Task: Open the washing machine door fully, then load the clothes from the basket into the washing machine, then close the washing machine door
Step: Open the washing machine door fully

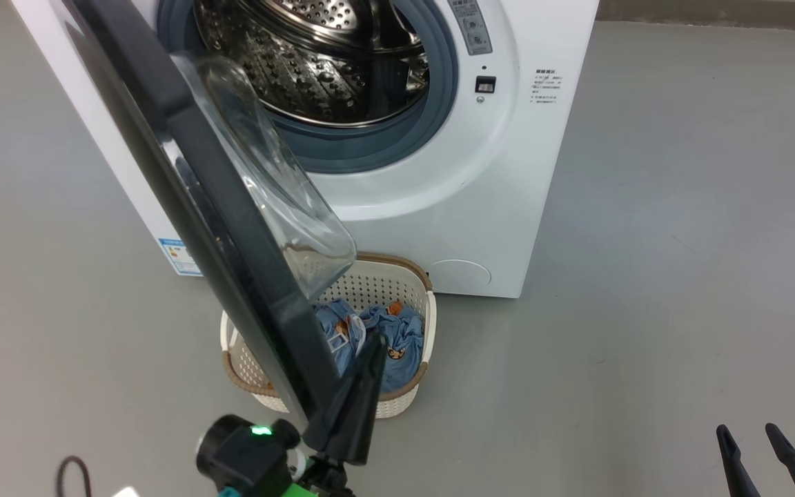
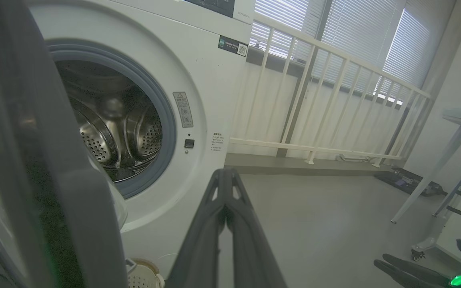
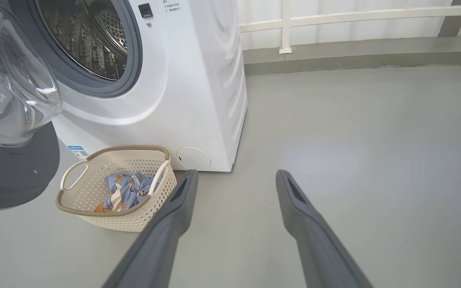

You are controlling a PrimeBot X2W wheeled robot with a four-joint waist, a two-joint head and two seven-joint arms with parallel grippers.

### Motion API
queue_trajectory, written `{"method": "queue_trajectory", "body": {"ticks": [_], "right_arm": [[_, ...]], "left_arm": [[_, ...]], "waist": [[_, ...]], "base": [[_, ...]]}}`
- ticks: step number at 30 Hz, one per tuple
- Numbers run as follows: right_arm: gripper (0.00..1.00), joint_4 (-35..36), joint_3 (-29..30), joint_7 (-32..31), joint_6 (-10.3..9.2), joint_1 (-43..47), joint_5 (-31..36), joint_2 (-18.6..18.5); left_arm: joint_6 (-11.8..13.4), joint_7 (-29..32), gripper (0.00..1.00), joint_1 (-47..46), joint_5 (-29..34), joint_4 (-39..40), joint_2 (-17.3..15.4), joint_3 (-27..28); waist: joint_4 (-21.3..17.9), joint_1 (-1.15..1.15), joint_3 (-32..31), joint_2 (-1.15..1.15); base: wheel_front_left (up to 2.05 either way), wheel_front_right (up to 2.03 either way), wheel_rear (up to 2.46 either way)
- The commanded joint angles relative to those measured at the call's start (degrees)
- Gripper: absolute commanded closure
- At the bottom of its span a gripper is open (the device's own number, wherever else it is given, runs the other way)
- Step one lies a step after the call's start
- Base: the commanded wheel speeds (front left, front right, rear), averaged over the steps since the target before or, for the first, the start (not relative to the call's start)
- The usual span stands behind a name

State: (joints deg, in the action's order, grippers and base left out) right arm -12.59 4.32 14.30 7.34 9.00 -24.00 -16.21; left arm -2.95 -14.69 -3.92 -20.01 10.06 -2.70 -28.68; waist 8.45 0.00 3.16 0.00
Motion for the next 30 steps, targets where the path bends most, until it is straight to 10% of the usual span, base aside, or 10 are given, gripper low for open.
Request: {"method": "queue_trajectory", "body": {"ticks": [1,30], "right_arm": [[0.0,1.5,-1.2,0.7,0.14,-1.8,0.4,-1.3],[0.0,1.9,-2.2,0.7,0.14,-2.1,0.0,-1.0]], "left_arm": [[-0.4,-0.3,1.0,-2.7,-0.3,0.4,-0.2,1.4],[-1.5,-0.3,1.0,-6.2,-8.9,-17.9,-0.2,8.9]], "waist": [[0.0,0.0,0.0,0.0],[0.3,0.0,-0.2,0.0]], "base": [[0.0,0.0,0.0],[0.0,0.0,0.0]]}}
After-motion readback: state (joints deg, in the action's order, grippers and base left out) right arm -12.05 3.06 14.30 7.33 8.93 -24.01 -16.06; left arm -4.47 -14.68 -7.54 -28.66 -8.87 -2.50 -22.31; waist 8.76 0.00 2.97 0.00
